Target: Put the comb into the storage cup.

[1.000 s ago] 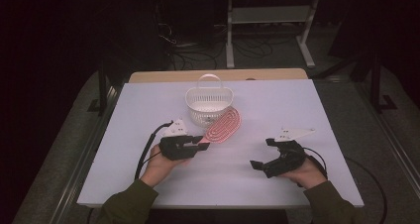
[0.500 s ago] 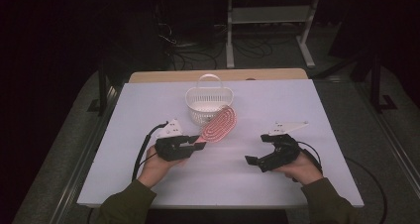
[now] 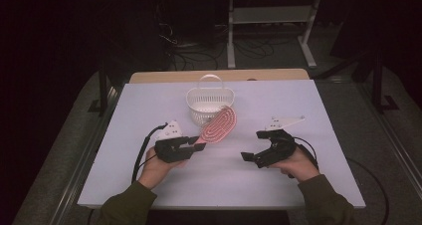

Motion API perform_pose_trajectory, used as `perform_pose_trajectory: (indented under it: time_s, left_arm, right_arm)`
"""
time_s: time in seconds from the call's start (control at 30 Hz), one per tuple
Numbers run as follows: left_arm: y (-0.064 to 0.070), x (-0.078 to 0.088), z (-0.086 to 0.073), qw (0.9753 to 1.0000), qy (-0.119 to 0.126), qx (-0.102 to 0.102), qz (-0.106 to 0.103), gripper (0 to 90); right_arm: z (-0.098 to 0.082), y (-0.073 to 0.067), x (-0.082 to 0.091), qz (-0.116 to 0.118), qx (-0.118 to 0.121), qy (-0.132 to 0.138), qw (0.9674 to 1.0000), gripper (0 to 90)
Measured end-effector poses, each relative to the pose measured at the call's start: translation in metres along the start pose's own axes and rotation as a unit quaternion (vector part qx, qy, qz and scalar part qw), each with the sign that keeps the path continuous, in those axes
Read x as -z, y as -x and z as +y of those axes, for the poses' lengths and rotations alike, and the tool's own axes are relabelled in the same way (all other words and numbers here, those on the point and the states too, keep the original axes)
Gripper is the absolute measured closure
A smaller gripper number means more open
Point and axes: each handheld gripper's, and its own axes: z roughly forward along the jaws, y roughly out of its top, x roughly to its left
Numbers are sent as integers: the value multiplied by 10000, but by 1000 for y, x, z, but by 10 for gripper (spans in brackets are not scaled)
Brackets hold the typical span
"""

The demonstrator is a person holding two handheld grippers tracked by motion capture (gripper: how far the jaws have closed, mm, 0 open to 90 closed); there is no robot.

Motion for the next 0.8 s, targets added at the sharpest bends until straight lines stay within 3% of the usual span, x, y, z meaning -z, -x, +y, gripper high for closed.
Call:
perform_pose_trajectory:
  time_s: [0.8]
  left_arm:
    - [4,-2,-4,10000,6,-1,22,702]
  right_arm:
    - [24,-1,-14,111,-11,147,9998,0]
